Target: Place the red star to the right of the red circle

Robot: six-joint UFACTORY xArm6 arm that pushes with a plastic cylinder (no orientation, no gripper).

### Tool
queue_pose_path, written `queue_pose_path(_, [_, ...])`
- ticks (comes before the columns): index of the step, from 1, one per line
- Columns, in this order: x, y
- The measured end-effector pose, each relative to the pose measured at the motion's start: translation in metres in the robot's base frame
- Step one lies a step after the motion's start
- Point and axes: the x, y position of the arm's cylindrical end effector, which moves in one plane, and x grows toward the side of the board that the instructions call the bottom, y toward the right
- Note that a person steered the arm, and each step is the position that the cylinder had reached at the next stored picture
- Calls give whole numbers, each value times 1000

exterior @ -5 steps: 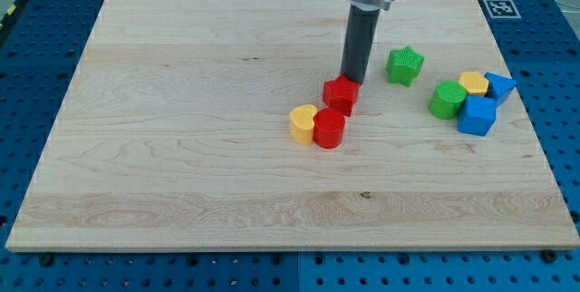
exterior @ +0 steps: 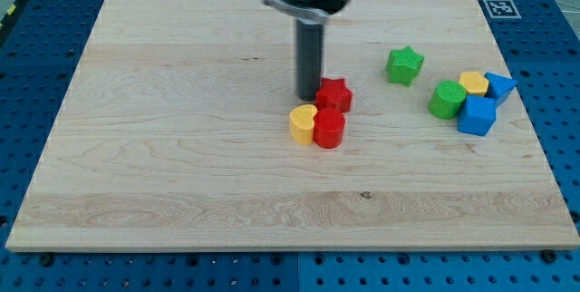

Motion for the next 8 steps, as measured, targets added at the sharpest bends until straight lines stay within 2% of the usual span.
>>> queue_pose_path(1, [0, 54])
queue_pose_path(3, [-4, 65])
queue_pose_path(5, [-11, 101])
queue_pose_path(8, [24, 80])
